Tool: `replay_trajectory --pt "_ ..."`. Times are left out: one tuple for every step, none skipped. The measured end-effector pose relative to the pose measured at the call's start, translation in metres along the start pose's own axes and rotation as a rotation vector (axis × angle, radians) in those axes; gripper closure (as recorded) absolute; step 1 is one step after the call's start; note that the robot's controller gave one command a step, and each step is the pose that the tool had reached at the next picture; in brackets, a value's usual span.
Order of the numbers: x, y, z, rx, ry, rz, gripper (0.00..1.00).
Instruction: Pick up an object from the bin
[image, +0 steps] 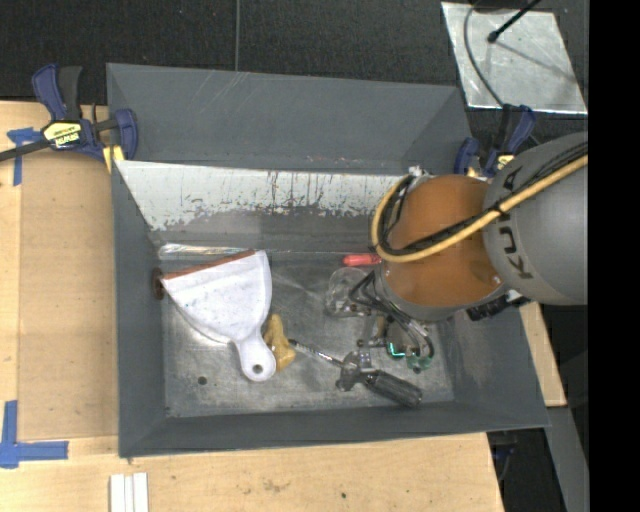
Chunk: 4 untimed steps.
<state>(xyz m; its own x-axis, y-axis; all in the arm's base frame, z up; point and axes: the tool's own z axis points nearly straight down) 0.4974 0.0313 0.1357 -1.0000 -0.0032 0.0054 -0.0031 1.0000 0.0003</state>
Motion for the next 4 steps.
replay_trajectory --pt "-0.002 0.000 -0.004 0.000 -0.008 0.001 0.00" --pt "0.007 -0.049 0.046 -0.003 -0.013 0.293 0.00" --pt "0.003 -0.067 0.063 0.001 -0.013 0.163 0.00" --pt "0.007 -0.061 0.063 -0.001 -0.012 0.303 0.00"
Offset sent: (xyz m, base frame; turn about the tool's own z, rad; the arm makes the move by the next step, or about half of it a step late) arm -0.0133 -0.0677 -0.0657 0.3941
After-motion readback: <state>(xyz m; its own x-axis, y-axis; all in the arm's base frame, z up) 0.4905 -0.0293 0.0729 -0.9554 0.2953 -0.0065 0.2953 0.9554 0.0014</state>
